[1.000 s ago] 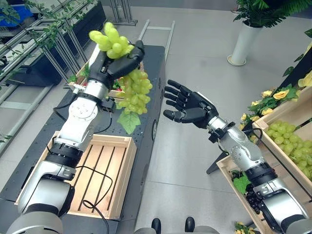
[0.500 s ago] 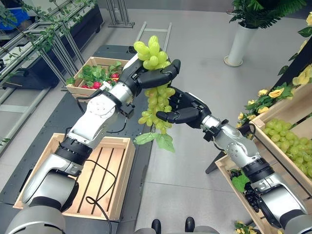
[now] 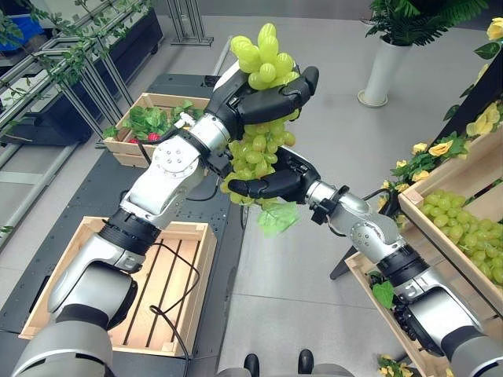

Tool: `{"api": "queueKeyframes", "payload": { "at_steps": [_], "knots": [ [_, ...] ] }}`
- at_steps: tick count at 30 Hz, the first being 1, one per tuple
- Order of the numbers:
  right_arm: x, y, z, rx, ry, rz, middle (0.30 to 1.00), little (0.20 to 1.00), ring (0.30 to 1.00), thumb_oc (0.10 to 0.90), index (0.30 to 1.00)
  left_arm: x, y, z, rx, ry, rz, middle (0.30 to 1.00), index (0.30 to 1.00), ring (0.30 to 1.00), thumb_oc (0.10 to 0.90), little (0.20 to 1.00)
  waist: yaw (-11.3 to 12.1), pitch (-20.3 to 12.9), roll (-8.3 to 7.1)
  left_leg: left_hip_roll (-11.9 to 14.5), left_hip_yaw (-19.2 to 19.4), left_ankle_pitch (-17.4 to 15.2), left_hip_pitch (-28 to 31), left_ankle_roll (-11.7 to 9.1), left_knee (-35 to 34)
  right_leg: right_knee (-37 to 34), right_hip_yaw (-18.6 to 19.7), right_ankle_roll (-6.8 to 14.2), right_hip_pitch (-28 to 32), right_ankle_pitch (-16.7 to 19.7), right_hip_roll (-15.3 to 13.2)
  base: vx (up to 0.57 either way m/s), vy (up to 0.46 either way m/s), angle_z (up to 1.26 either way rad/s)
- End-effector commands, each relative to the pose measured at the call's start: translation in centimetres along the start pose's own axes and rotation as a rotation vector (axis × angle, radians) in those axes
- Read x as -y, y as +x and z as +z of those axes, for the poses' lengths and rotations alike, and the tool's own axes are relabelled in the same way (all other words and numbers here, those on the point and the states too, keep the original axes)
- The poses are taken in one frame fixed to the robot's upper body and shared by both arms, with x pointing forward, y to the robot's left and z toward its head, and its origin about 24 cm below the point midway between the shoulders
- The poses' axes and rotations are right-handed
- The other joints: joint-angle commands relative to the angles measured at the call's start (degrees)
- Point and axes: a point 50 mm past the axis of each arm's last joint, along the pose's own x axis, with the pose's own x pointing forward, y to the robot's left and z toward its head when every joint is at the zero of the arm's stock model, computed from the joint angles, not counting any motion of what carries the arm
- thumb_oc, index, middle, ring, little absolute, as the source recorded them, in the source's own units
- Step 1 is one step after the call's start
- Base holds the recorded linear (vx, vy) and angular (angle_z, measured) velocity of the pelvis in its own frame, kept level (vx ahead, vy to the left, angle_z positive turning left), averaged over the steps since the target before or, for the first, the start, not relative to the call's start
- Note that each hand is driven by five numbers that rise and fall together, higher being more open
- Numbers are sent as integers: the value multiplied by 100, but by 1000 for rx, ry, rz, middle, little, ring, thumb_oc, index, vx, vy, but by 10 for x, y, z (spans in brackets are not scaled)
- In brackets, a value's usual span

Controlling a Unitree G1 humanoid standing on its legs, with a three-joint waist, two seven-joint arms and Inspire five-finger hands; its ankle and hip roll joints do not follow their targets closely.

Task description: Pick up the fruits from the basket on one side to the basket on the other side

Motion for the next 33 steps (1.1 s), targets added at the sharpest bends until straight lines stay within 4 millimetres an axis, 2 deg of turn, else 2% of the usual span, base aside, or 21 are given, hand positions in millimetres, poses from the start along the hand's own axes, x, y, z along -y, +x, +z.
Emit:
{"api": "queueKeyframes", "payload": {
  "at_steps": [1, 5, 12, 13, 14, 15, 16, 22, 29, 32, 33],
  "knots": [
    [-24, 26, 21, 187, 100, 87, 300, 300, 300, 400, 300, -7, 31, 52, 228, -12, 55, 300, 300, 300, 400, 300, 62, -1286, -6, -227, -78, -255, -351, -114, 1, 7, 114, -79, -65, -102, 135, 0, 0, 0],
    [-24, 27, 27, 232, 69, 49, 300, 300, 300, 400, 300, -12, 31, 42, 182, -11, 81, 300, 300, 300, 400, 300, 62, -1282, 8, -229, -90, -262, -342, -109, 1, 7, 125, -80, -61, -104, 138, 0, 0, 0],
    [-14, 21, 21, 263, 96, -27, 300, 300, 300, 400, 300, -22, 23, 17, 68, -15, 132, 307, 307, 307, 405, 307, 51, -1283, 36, -218, -73, -257, -350, -111, 1, 7, 141, -64, -81, -86, 128, -2, 0, -1],
    [-11, 19, 21, 265, 100, -41, 300, 300, 300, 400, 300, -27, 19, 9, 44, -21, 150, 476, 476, 476, 518, 476, 47, -1276, 38, -216, -70, -258, -350, -107, 1, 7, 145, -66, -84, -86, 129, -5, 3, -4],
    [-8, 18, 21, 264, 103, -50, 300, 300, 300, 400, 300, -31, 18, 5, 28, -28, 166, 554, 554, 554, 569, 554, 43, -1270, 41, -214, -63, -258, -349, -108, 1, 7, 145, -68, -84, -85, 129, 0, 0, 0],
    [-7, 18, 21, 263, 104, -55, 300, 300, 300, 400, 300, -33, 17, 3, 20, -32, 173, 665, 665, 665, 643, 665, 42, -1267, 42, -213, -61, -259, -348, -109, 1, 7, 146, -68, -85, -84, 129, 0, 0, 0],
    [-4, 18, 20, 263, 106, -66, 300, 300, 300, 400, 300, -37, 15, -2, 1, -38, 191, 900, 900, 900, 800, 900, 40, -1261, 46, -212, -58, -263, -346, -110, 1, 7, 145, -69, -86, -86, 128, 0, 0, 0],
    [7, 12, 19, 264, 114, -123, 300, 300, 300, 400, 300, -46, 5, -21, -69, -53, 261, 900, 900, 900, 800, 900, 28, -1220, 56, -207, -55, -268, -338, -114, 1, 7, 140, -71, -82, -91, 126, 0, 0, 0],
    [30, -7, 15, 277, 118, -216, 300, 300, 300, 400, 300, -58, -14, -43, -144, -68, 342, 900, 900, 900, 800, 900, -4, -1192, 55, -191, -21, -293, -319, -124, 1, 7, 164, -61, -77, -96, 125, 0, 0, 0],
    [51, -29, 7, 285, 135, -310, 300, 300, 300, 400, 300, -64, -36, -64, -229, -78, 383, 900, 900, 900, 800, 900, -36, -1189, 50, -174, 13, -315, -286, -129, 1, 7, 181, -50, -63, -93, 132, 22, -1, -2],
    [60, -42, 4, 290, 143, -358, 300, 300, 300, 400, 300, -66, -49, -76, -284, -85, 392, 900, 900, 900, 800, 900, -57, -1183, 49, -169, 34, -317, -283, -128, 1, 7, 199, -43, -67, -86, 135, 21, -3, -6]
  ]
}}
